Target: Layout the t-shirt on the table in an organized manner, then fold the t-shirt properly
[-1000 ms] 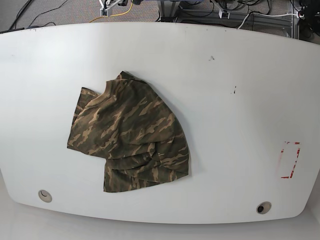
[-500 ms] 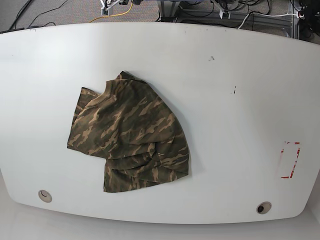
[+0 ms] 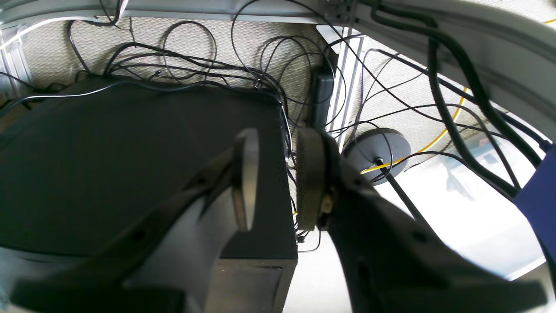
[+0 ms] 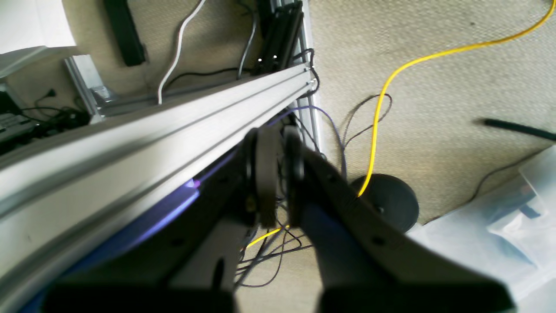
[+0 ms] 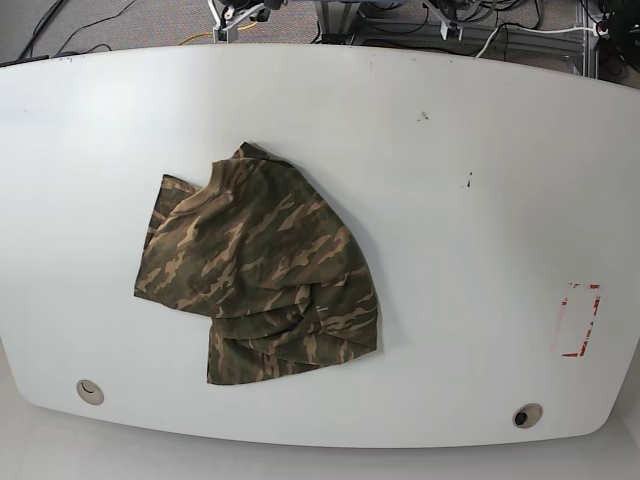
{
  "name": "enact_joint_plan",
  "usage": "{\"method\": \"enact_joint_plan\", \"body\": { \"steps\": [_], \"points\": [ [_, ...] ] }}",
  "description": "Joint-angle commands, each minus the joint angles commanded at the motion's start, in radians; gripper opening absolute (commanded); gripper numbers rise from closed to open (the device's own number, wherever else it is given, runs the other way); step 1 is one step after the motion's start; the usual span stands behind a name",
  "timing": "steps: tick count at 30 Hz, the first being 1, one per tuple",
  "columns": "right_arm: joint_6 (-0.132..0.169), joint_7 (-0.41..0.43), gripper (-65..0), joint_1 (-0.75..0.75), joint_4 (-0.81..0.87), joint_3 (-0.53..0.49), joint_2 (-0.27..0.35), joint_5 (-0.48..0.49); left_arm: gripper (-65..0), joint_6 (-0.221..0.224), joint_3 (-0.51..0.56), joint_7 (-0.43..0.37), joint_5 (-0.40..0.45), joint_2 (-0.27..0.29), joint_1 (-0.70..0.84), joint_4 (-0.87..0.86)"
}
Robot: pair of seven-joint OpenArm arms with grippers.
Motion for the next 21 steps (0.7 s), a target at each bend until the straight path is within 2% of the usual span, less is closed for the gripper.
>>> {"method": "enact_joint_plan", "body": {
  "steps": [15,21],
  "points": [
    [0.003,0.003,-62.1,-0.008,0.003,0.000,0.000,0.000,-51.5,0.000,0.002,-0.006,0.002,0.000,0.021,0.006],
    [0.003,0.034,-62.1,-0.041,0.018,0.000,0.000,0.000,-51.5,-0.002,0.002,-0.006,0.002,-0.002,0.106,0.167]
  ]
}}
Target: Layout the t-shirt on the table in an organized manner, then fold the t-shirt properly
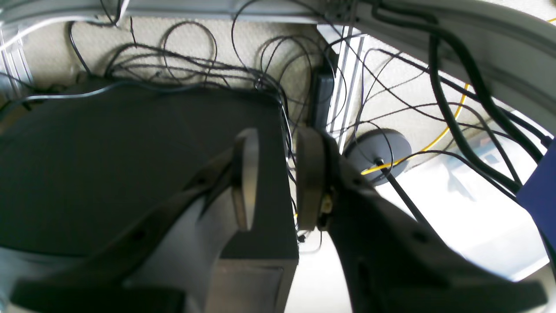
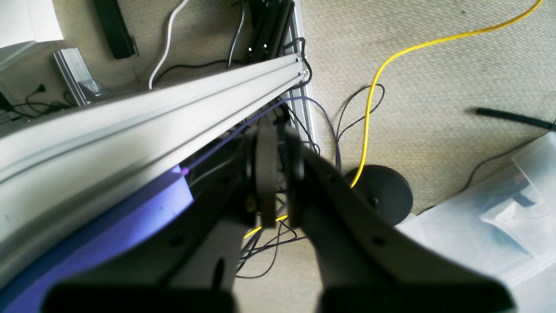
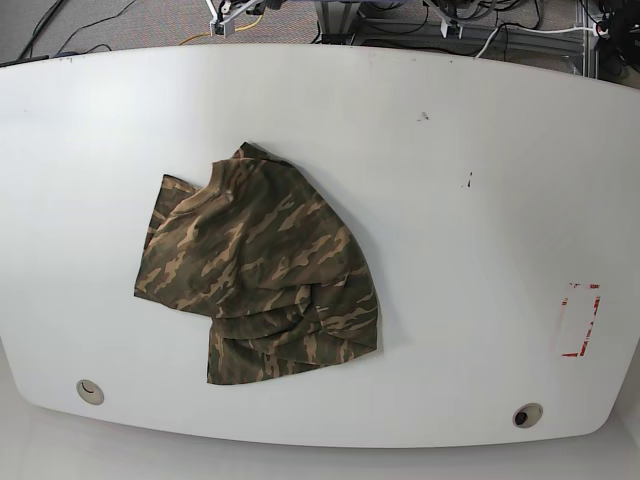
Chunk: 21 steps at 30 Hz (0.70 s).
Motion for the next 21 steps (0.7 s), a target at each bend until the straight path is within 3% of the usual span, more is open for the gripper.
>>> {"method": "enact_joint_plan", "body": {
  "steps": [21],
  "points": [
    [-0.003,0.017,-62.1,-0.381,0.514,0.002,-0.041,0.006,-51.5,-0.003,-0.005,0.002,-0.005,-0.026,0.330,0.548]
  ]
}}
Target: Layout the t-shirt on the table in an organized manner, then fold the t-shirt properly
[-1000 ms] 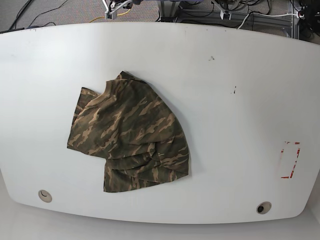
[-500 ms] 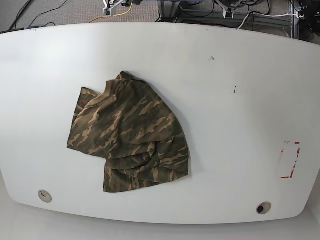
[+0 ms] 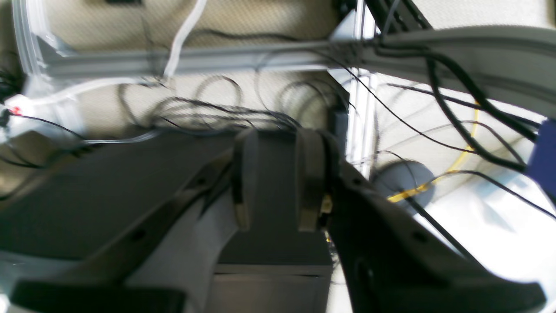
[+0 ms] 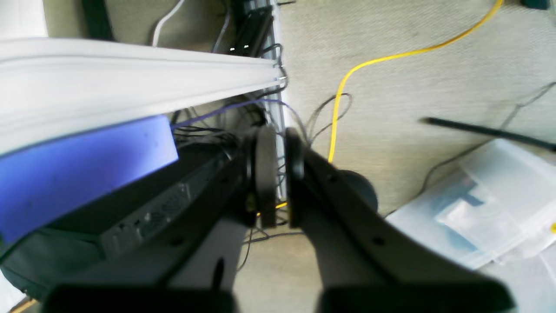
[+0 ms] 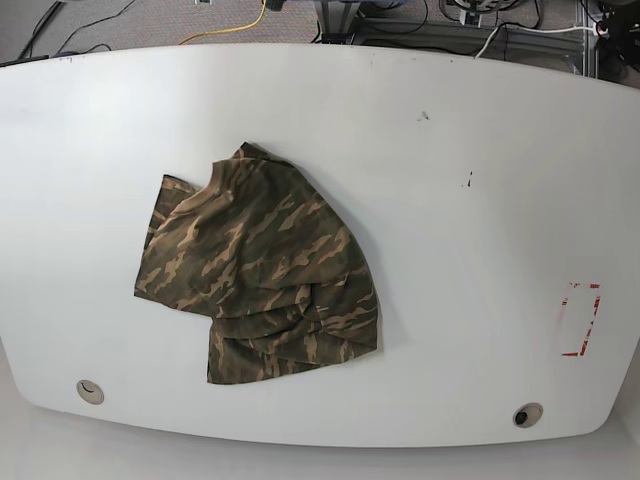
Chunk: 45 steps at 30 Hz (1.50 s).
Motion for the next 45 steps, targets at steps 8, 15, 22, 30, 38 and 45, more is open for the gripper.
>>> {"method": "enact_joint_plan", "body": {
  "steps": [8,15,22,30,38,45],
  "points": [
    [0.005,-0.002,-62.1,-0.161,0.224,0.000,-0.011,0.002,-51.5,0.000,-0.002,0.002,0.000,0.000,0.167,0.247],
    [0.005,-0.002,-62.1,-0.296,0.433,0.000,-0.044,0.003,-51.5,0.000,-0.002,0.002,0.000,0.000,0.313,0.453],
    [0.006,-0.002,-62.1,-0.404,0.623,0.000,-0.081,0.003,-51.5,0.000,-0.025,0.002,-0.002,0.006,0.427,0.608],
    [0.006,-0.002,-62.1,-0.537,0.862,-0.002,-0.091,0.011,-51.5,-0.002,-0.060,0.002,-0.043,0.017,0.542,0.796],
    [0.006,-0.003,-62.1,-0.591,1.039,0.000,-0.063,0.141,-51.4,-0.003,-0.074,0.005,-0.163,0.005,0.646,1.016],
    [0.006,-0.003,-62.1,-0.522,1.054,0.002,-0.043,0.144,-51.3,-0.003,-0.091,0.005,-0.184,0.006,0.658,1.112]
  ]
}}
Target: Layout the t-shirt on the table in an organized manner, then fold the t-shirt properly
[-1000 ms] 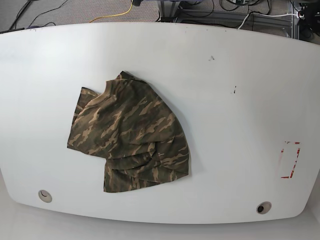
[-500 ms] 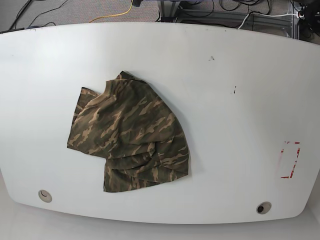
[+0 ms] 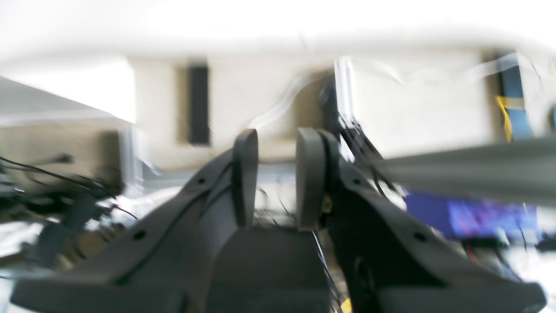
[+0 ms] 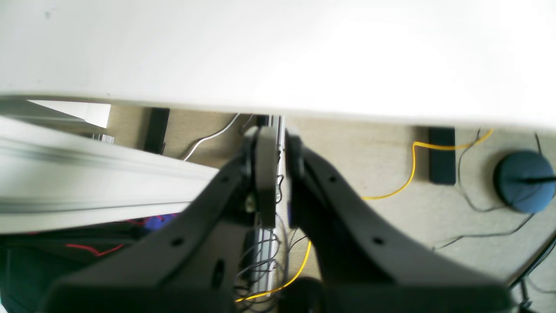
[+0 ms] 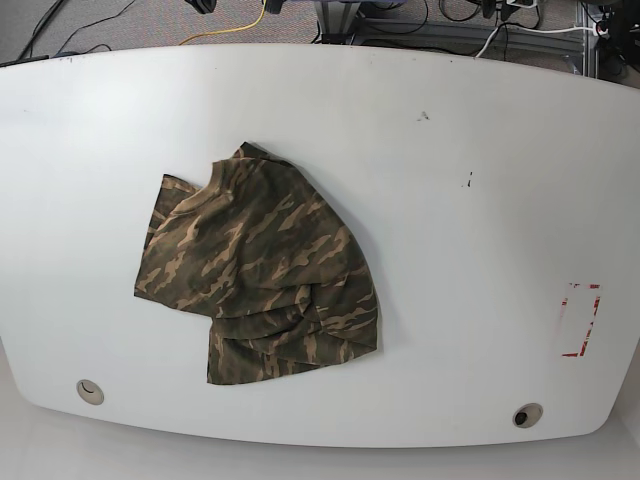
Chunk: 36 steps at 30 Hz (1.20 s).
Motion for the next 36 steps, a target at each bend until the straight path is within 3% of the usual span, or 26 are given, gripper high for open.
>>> {"method": "enact_joint_plan", "body": {
  "steps": [15,18,21,25,30,36],
  "points": [
    [0.000,0.000,-61.7,0.241,-0.005,-0.003,-0.006,0.000,-50.8,0.000,0.040,0.002,0.006,-0.006,-0.143,0.029],
    [0.000,-0.008,-60.9,0.292,-0.005,-0.005,-0.008,0.000,-46.2,0.000,0.040,0.002,0.008,-0.006,-0.176,0.043],
    [-0.003,-0.051,-54.2,0.351,-0.003,-0.011,-0.008,0.000,-35.0,0.000,0.040,0.002,0.008,-0.006,-0.216,0.051],
    [-0.006,-0.135,-37.7,0.419,-0.002,-0.034,-0.009,0.000,-21.4,0.000,0.040,0.002,0.003,-0.003,-0.276,0.051],
    [-0.006,-0.192,-21.9,0.497,-0.002,-0.040,-0.021,-0.002,-17.5,0.000,0.041,0.002,0.008,-0.005,-0.354,0.051],
    [-0.006,-0.319,-17.6,0.646,-0.005,-0.029,-0.032,0.000,-17.2,0.000,0.041,0.002,0.009,-0.006,-0.450,0.048]
  ]
}}
